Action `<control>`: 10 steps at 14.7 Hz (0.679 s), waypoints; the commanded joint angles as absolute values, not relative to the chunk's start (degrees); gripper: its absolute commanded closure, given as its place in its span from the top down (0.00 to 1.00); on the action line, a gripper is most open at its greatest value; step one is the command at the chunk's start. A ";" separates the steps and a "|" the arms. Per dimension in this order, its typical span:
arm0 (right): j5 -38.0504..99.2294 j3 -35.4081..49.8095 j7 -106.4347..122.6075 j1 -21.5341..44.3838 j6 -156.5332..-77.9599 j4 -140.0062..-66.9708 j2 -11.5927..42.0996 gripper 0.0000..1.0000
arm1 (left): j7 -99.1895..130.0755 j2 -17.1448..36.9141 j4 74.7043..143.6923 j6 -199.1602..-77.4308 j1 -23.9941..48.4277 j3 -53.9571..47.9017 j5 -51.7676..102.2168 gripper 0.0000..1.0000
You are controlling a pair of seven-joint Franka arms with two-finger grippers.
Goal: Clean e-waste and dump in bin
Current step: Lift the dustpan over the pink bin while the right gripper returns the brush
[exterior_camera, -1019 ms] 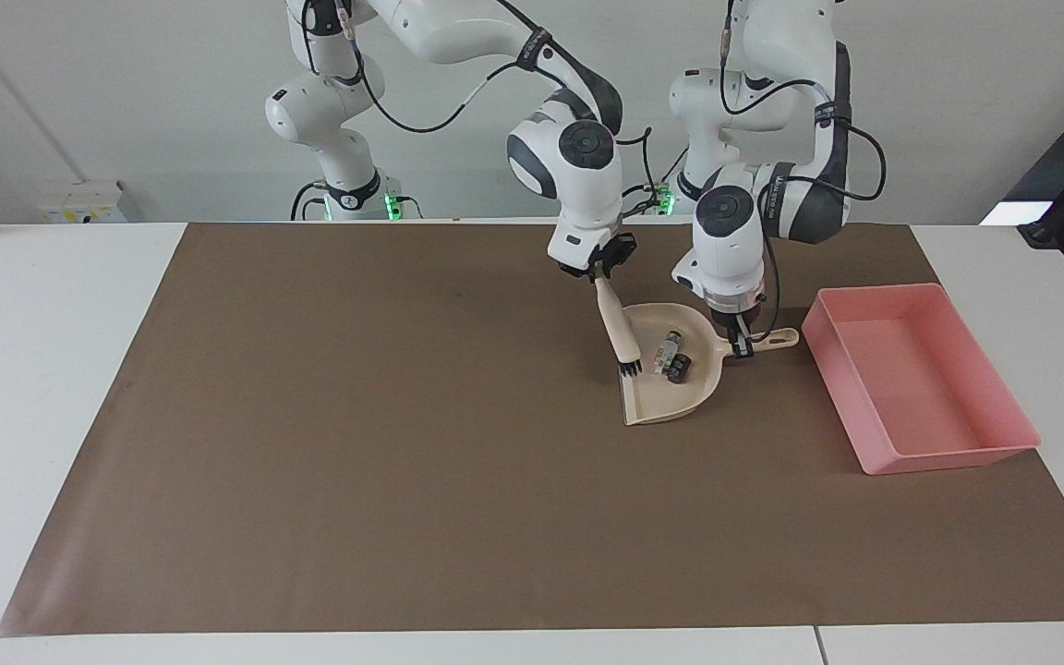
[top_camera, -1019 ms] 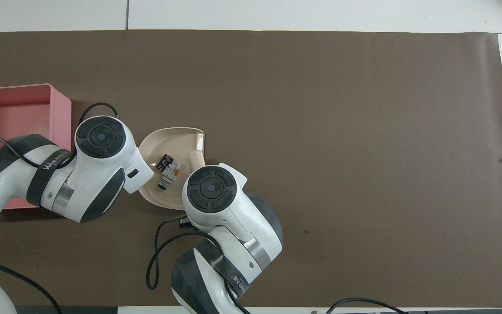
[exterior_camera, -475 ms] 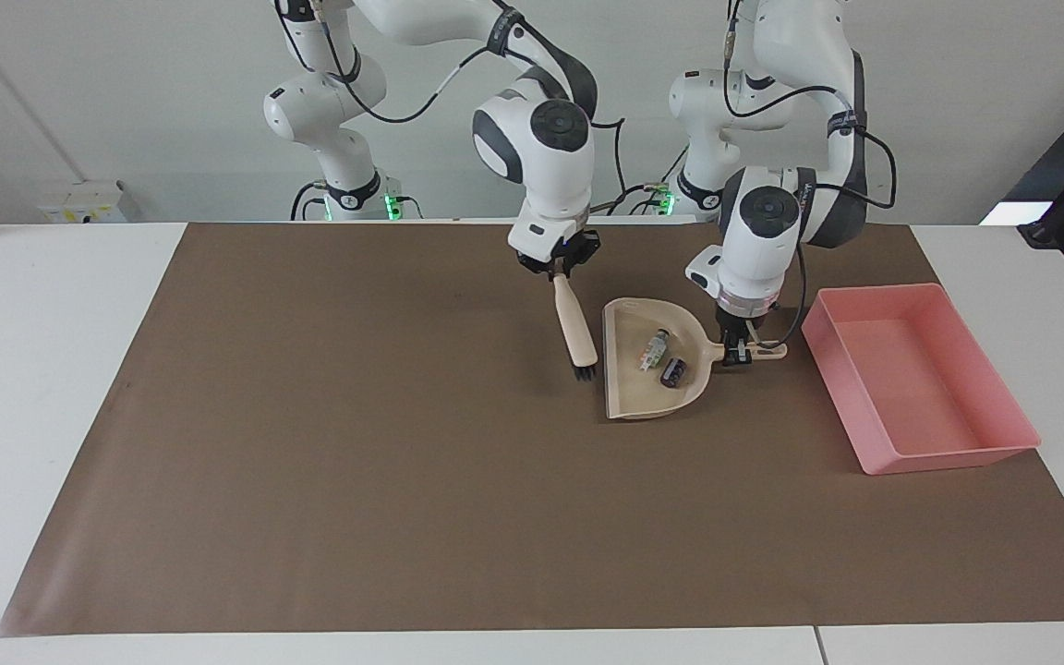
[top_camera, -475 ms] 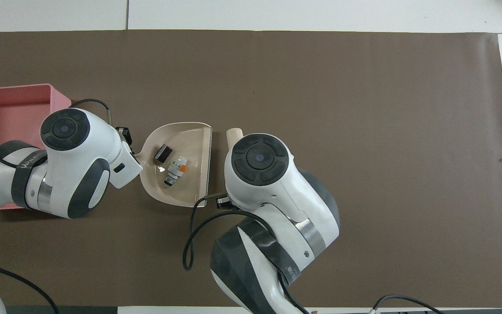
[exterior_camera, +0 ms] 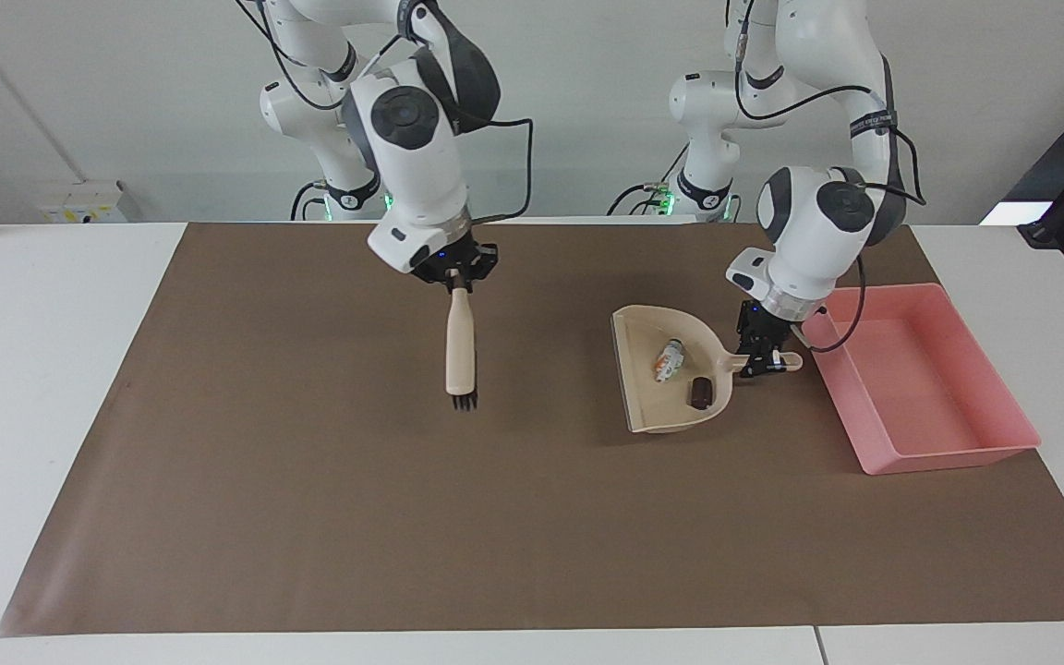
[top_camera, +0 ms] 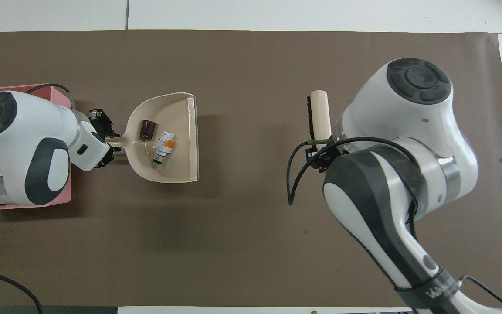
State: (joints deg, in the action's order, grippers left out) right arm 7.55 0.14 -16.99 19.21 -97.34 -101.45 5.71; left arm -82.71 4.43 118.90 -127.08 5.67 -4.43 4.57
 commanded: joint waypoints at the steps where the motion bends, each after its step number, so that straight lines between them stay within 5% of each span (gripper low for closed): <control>1: 5.81 0.97 -9.17 11.37 -94.93 -103.71 3.87 0.00 | -84.64 3.95 111.83 -118.34 2.65 -4.40 7.99 0.00; 5: 3.17 1.05 6.64 -2.43 -100.96 -112.56 1.59 0.00 | -91.38 4.75 104.08 -108.82 -5.95 -4.31 9.58 0.00; 10: -2.90 1.05 14.75 -11.06 -115.64 -121.98 1.23 0.00 | -99.74 5.18 100.11 -106.17 -17.03 -4.04 9.49 0.00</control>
